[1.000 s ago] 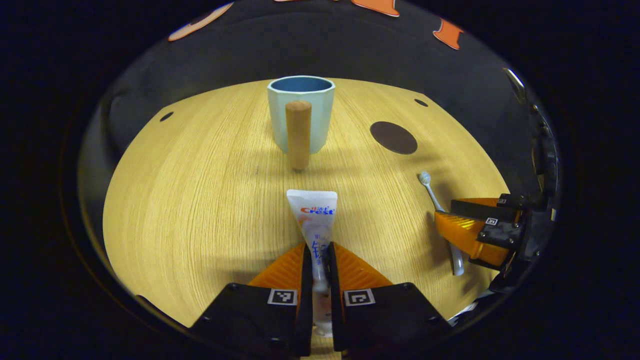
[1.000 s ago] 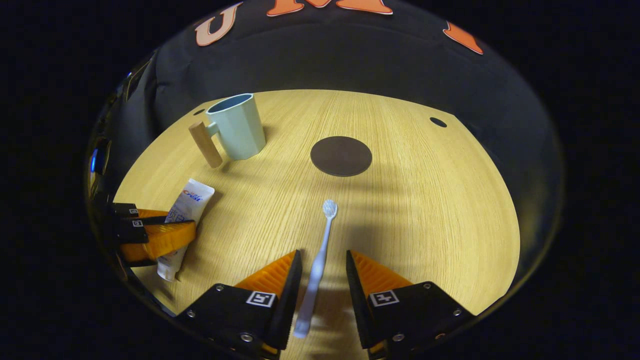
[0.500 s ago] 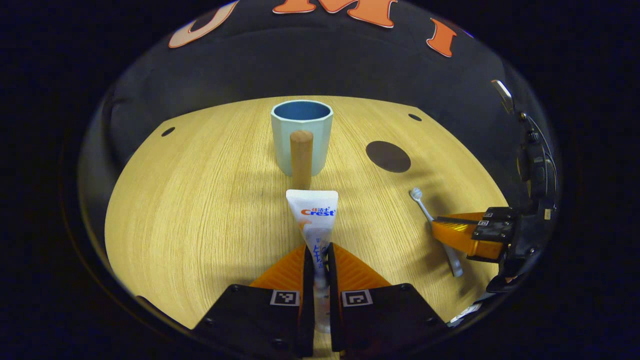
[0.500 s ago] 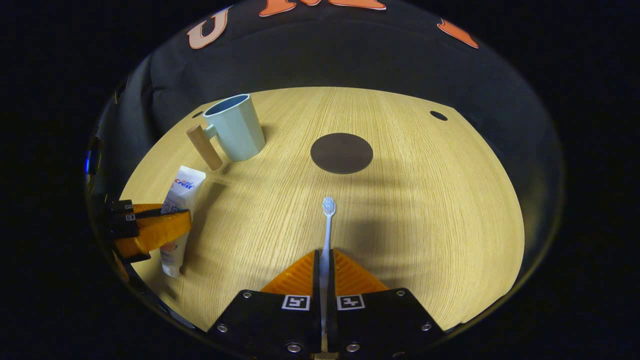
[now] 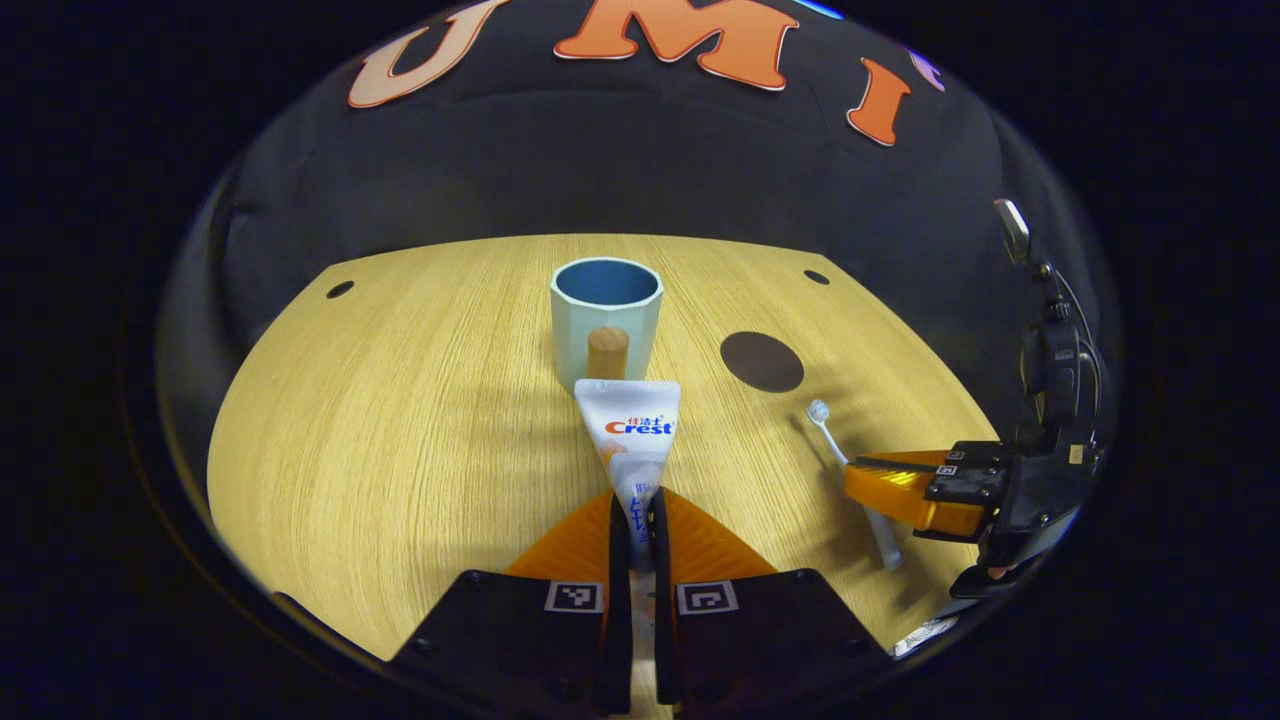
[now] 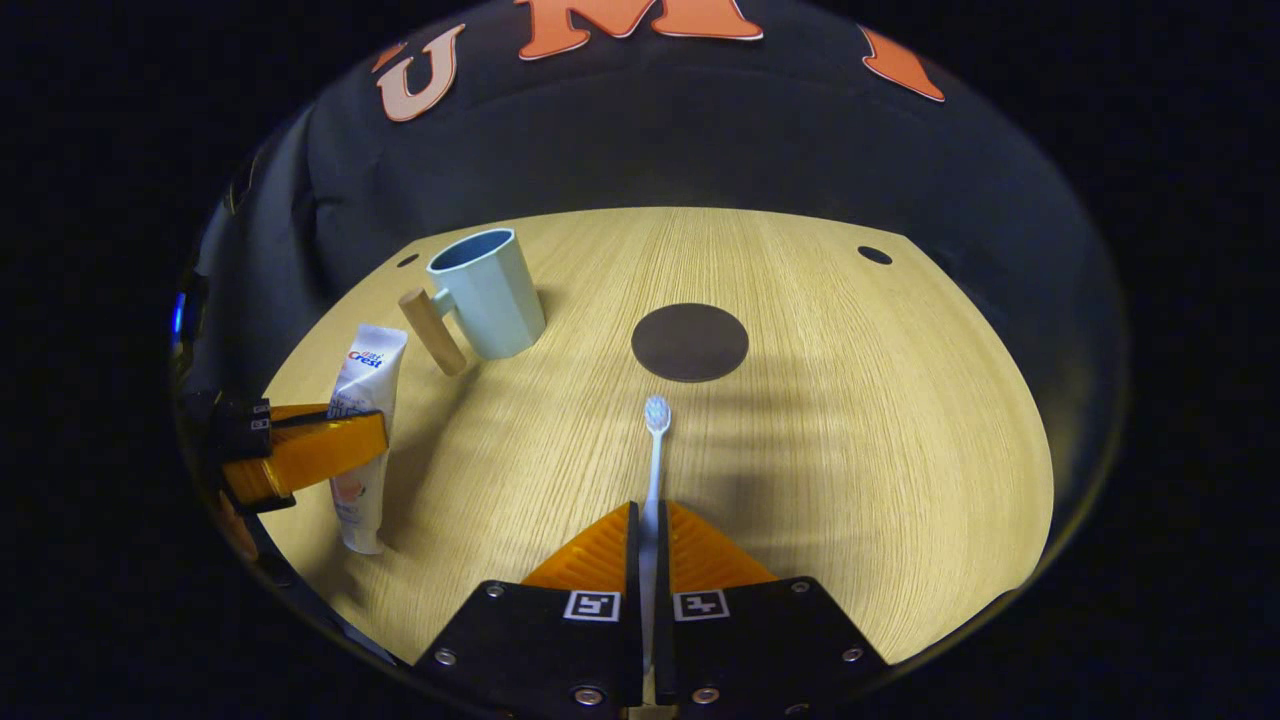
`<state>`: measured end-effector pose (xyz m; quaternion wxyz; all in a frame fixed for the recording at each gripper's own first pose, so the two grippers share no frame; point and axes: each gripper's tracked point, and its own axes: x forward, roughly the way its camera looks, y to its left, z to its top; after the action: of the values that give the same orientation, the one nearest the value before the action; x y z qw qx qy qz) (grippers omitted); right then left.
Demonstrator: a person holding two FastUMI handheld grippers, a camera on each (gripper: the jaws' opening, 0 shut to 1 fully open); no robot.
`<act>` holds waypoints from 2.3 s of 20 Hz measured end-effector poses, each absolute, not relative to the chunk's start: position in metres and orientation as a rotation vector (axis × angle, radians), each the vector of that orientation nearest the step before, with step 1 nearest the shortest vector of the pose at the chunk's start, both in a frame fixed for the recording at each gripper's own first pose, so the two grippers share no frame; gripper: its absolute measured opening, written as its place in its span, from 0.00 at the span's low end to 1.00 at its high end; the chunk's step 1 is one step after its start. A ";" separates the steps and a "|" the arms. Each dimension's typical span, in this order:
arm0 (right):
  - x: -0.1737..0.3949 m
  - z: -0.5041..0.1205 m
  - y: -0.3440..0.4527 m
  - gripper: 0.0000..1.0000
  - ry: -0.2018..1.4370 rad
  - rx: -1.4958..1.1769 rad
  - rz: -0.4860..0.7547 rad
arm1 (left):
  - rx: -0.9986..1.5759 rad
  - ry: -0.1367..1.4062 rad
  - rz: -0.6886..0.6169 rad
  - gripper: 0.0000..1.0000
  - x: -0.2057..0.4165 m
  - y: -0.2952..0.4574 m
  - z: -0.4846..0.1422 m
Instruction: Put the toothbrush and toothpaste on the desktop into the cup, then pick up the cup and place it on the coaster on the desktop.
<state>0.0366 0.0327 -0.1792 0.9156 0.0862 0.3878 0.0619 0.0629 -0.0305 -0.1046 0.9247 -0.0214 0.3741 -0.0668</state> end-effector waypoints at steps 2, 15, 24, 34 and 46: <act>0.038 -0.175 0.031 0.05 0.788 0.197 0.127 | -0.046 0.737 -0.132 0.13 0.071 -0.031 -0.092; 0.072 -0.124 0.013 0.05 0.667 0.260 0.122 | -0.083 0.533 -0.124 0.13 0.169 -0.027 -0.004; 0.115 -0.116 -0.001 0.05 0.615 0.269 0.095 | -0.065 0.421 -0.116 0.13 0.259 -0.021 0.029; 0.143 -0.118 -0.011 0.05 0.583 0.295 0.096 | -0.093 0.493 -0.093 0.13 0.296 -0.013 -0.037; 0.148 -0.098 0.000 0.05 0.525 0.341 0.124 | -0.093 0.539 -0.121 0.19 0.263 -0.016 -0.062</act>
<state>0.1475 -0.0002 -0.0975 0.9495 0.1677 0.2579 0.0611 0.2630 -0.0161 -0.0619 0.9610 -0.0457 0.2662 -0.0599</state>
